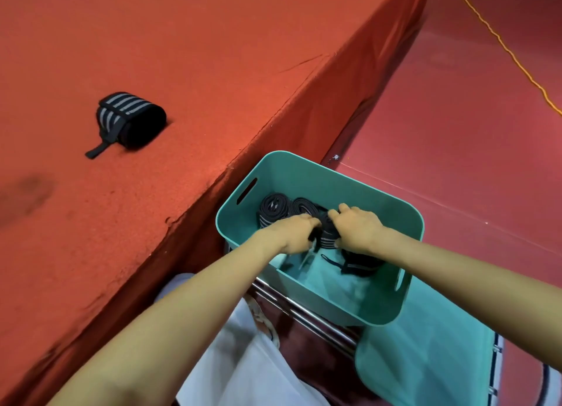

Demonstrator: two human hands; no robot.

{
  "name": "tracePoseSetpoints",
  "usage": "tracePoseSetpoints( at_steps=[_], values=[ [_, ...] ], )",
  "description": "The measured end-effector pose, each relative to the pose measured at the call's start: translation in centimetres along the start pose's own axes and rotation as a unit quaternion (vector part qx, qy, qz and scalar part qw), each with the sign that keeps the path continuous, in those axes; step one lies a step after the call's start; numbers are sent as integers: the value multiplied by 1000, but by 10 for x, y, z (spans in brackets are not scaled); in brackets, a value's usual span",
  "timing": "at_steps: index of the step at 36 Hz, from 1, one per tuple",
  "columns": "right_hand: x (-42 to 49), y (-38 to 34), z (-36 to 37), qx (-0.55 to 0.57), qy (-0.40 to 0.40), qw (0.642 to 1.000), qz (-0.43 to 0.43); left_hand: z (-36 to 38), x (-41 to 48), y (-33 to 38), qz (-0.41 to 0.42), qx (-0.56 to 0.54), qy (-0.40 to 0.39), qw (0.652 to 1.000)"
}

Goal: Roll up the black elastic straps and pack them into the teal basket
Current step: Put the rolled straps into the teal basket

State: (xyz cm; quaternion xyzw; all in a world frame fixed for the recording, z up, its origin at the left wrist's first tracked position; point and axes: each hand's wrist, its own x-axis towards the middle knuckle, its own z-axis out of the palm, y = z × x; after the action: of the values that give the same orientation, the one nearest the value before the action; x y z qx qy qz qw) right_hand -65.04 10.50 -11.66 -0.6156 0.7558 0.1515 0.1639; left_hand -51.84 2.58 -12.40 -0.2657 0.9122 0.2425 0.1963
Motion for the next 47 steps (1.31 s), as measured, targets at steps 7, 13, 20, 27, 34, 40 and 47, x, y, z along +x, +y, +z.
tracePoseSetpoints(
  at_steps=[7, 13, 20, 27, 34, 40, 47],
  values=[
    [1, -38, -60, 103, 151, 978, -98, -41, -60, -38, -59, -41, 162, 984],
    [20, -84, -103, 191, 257, 927, -196, -82, -127, -72, -120, -148, 352, 917],
    [66, -154, -144, 268, 270, 884, -271, -107, -163, -142, -248, -181, 477, 824],
    [122, -225, -169, 382, 197, 872, -233, -116, -152, -196, -286, -463, 498, 675],
    [155, -256, -179, 472, 200, 846, -145, -140, -141, -211, -228, -651, 464, 556],
    [159, -260, -177, 526, 194, 811, -166, -152, -138, -213, -227, -659, 473, 539],
    [143, -240, -164, 551, 175, 795, -181, -134, -150, -210, -221, -623, 478, 579]
  ],
)
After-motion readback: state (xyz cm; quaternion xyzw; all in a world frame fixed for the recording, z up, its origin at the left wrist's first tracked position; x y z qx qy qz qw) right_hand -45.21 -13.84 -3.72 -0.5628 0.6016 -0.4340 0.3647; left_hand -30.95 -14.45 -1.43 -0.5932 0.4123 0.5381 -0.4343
